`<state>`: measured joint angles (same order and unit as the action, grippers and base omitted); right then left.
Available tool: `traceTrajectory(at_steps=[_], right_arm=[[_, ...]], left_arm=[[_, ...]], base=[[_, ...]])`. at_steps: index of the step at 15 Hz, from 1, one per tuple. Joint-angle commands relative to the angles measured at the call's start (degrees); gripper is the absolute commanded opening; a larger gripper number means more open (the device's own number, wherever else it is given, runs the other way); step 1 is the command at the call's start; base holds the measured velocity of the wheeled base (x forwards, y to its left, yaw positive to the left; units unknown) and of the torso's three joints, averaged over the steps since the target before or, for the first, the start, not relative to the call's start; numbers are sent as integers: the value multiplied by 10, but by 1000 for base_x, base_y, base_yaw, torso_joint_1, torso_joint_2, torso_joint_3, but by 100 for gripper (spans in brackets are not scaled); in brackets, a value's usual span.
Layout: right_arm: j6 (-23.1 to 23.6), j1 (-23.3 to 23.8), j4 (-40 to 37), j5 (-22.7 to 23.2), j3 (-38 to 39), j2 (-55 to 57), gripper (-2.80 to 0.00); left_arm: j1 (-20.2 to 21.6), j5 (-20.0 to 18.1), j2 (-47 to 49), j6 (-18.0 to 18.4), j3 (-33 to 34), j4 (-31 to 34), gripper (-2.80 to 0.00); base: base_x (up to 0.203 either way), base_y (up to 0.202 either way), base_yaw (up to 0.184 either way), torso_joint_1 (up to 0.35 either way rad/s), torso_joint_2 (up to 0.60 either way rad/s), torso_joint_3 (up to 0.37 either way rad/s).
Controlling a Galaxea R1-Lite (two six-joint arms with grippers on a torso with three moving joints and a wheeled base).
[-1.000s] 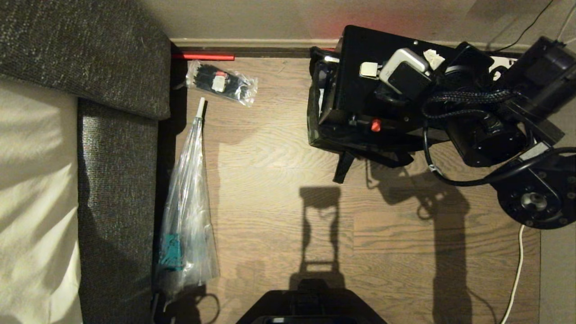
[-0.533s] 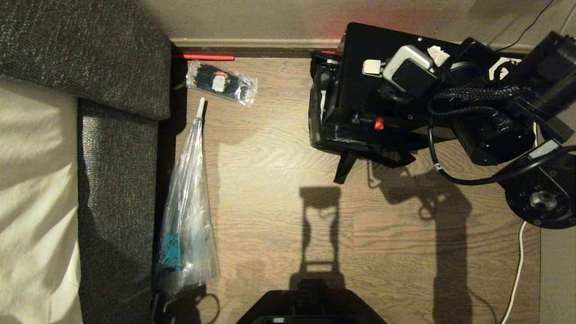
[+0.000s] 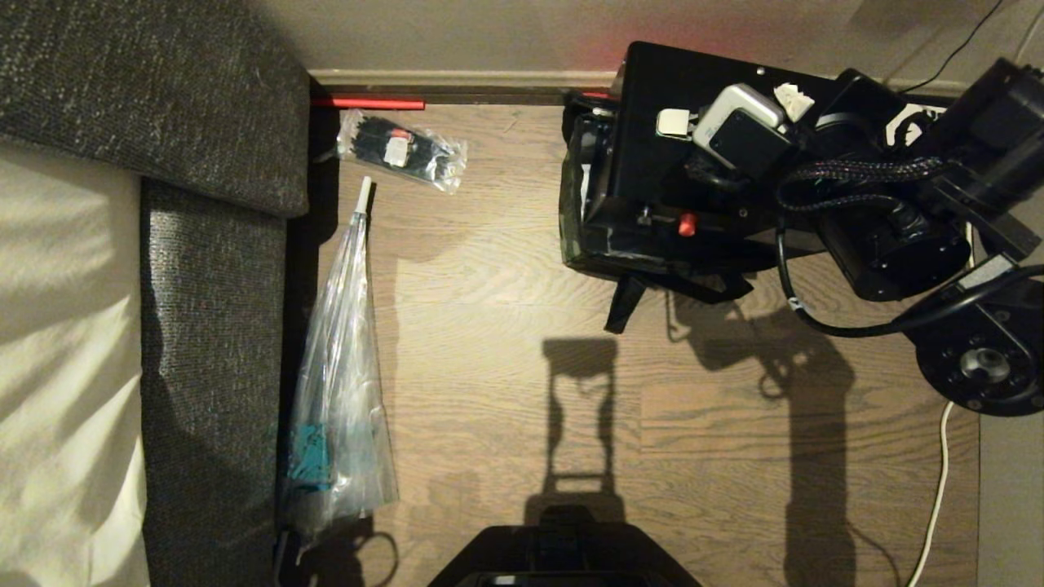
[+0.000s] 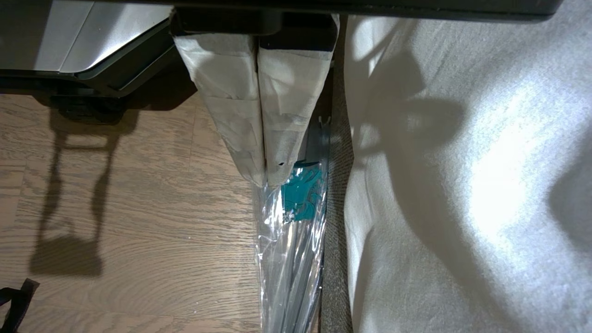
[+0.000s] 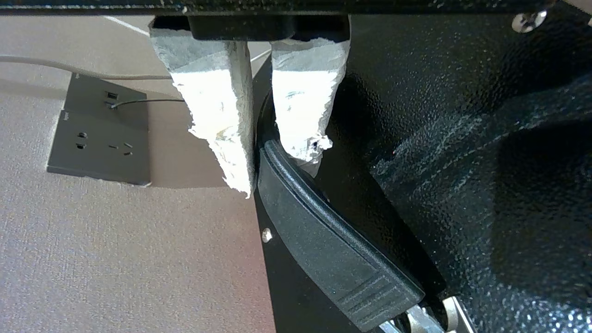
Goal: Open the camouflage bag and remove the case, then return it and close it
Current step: Place the black box back
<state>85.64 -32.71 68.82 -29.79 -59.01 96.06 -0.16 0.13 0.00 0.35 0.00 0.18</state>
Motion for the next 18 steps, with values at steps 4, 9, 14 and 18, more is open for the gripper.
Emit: traceTrajectory(at_steps=[4,9,14,18], right_arm=[[4,0,8,-1,12,10,-280],[1,2,13,10,10,22,-280],[1,2,32,11,9,33,-280],[0,7,32,11,12,39,-280]], left_arm=[[0,0,0,0,0,0,-280],[0,0,0,0,0,0,-280],[0,0,0,0,0,0,-280],[0,0,0,0,1,0,-280]], base=[[0,0,0,0,0,0],[0,0,0,0,0,0],[0,0,0,0,0,0],[0,0,0,0,0,0]])
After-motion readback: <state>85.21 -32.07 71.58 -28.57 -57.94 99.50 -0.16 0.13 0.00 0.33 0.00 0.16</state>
